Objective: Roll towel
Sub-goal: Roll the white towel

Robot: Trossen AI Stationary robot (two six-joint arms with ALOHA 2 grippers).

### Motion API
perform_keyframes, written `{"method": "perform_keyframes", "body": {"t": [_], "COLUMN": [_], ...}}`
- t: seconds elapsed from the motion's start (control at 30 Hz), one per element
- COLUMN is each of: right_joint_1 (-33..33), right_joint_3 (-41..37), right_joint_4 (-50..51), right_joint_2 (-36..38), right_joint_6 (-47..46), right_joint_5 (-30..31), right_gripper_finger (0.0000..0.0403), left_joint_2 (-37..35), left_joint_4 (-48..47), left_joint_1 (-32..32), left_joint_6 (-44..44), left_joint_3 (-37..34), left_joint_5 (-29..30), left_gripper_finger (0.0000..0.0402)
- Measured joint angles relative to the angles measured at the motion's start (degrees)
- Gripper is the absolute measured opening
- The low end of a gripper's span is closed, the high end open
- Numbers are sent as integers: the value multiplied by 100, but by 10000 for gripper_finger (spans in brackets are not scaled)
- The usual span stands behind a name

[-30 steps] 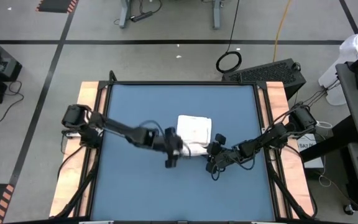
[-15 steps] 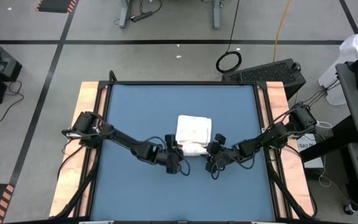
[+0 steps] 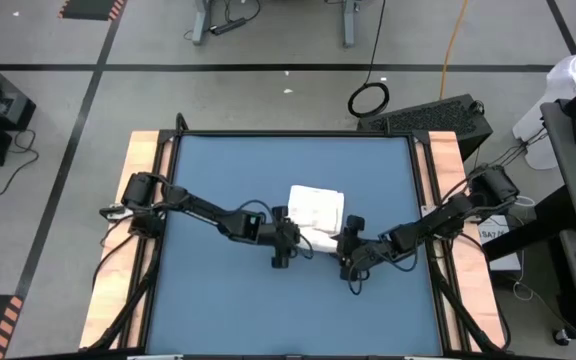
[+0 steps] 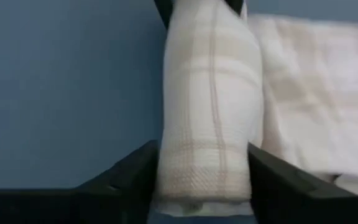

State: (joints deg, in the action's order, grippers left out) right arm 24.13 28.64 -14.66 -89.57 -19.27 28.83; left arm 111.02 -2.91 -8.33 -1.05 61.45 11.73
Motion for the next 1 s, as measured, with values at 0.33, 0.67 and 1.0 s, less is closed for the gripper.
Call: {"method": "perform_keyframes", "body": {"t": [0.33, 0.67, 1.0], "right_joint_1": [648, 452, 55], "right_joint_3": [17, 22, 34], "right_joint_4": [-107, -781, -735], "right_joint_2": [681, -106, -471], "right_joint_6": [1462, 1382, 629], "right_joint_5": [887, 1330, 1144], "right_gripper_finger": [293, 285, 285], "left_joint_2": [7, 17, 15], "left_joint_4": [-29, -44, -29], "left_joint_1": [519, 955, 950], "left_joint_6": [-215, -926, -939], "left_joint_3": [-7, -7, -11], "left_joint_5": [-1543, -2693, -2668], "left_gripper_finger": [158, 155, 154]}}
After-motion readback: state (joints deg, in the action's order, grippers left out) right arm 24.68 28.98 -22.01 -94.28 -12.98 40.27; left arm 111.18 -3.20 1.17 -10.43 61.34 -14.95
